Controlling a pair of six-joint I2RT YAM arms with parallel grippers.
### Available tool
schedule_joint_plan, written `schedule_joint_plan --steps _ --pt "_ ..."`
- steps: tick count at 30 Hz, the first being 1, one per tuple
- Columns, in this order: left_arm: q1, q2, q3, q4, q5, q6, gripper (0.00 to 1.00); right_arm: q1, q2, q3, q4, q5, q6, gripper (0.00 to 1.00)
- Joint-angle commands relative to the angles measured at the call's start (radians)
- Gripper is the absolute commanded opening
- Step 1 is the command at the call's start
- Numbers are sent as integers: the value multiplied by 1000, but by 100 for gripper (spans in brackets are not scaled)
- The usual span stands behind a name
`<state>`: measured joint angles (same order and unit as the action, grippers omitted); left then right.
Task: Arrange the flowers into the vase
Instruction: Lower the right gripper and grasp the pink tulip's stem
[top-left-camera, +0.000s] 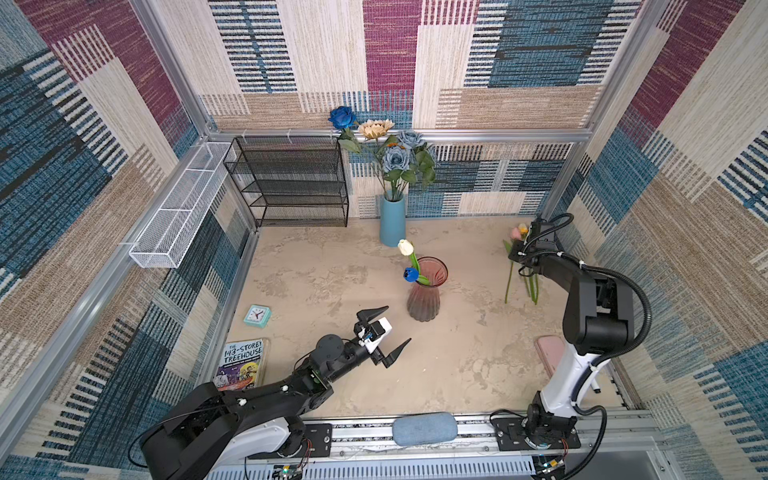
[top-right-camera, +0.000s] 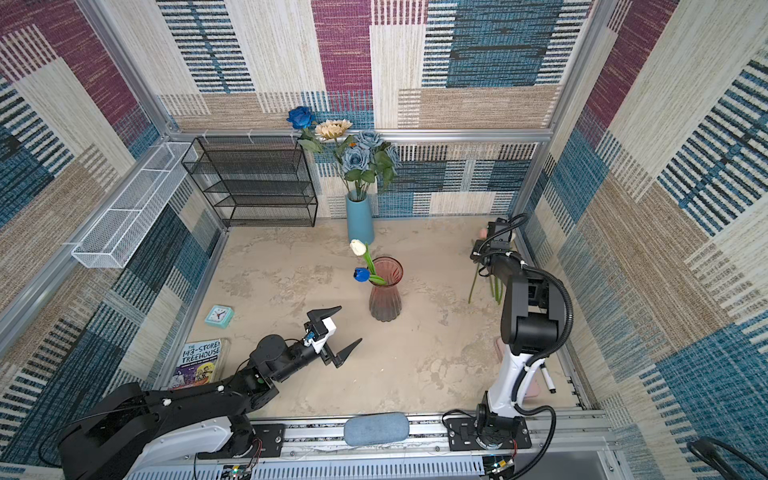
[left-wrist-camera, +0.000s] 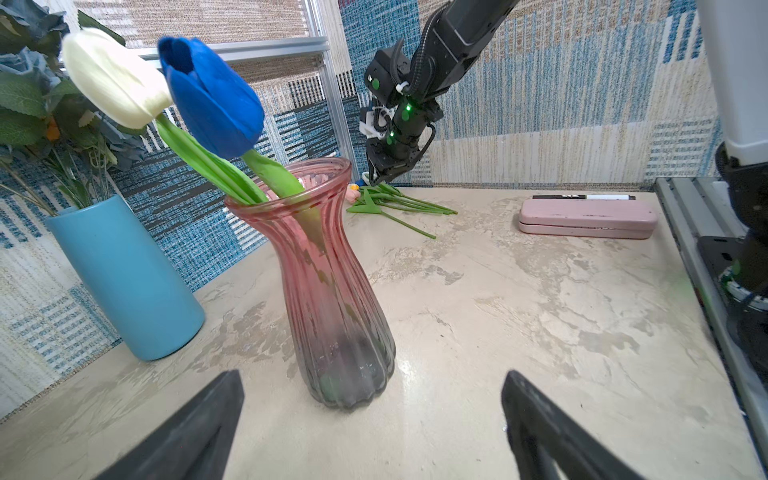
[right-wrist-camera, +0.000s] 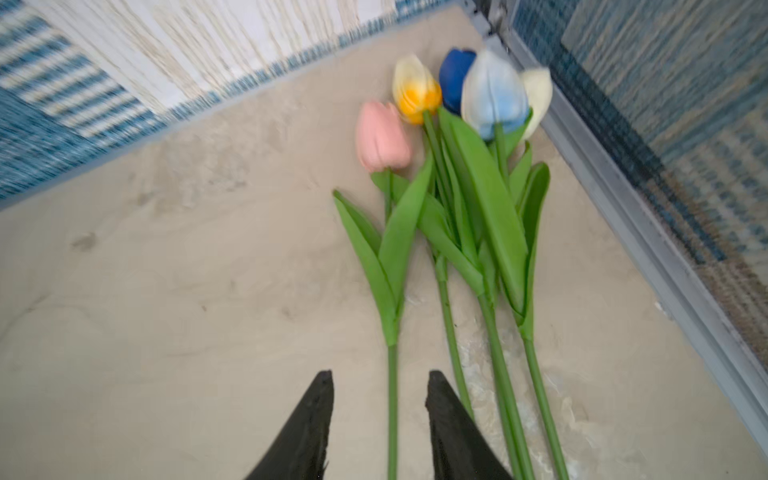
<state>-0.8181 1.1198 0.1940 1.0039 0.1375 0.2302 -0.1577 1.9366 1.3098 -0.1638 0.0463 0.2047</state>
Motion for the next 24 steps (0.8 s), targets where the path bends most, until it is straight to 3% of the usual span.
schedule_joint_plan --steps 1,7,15,21,24 --pt "0 4 9 0 7 -1 100 0 46 31 -27 -8 -1 41" --pt "0 9 11 3 16 -5 100 -8 156 127 -88 -36 -11 40" --pt "0 6 10 -1 16 -8 100 -8 186 123 -85 -25 -1 37" --pt "0 41 20 19 22 2 100 -8 198 101 -74 -27 2 31" --pt "0 38 22 8 23 7 100 -7 202 92 -63 -53 2 21"
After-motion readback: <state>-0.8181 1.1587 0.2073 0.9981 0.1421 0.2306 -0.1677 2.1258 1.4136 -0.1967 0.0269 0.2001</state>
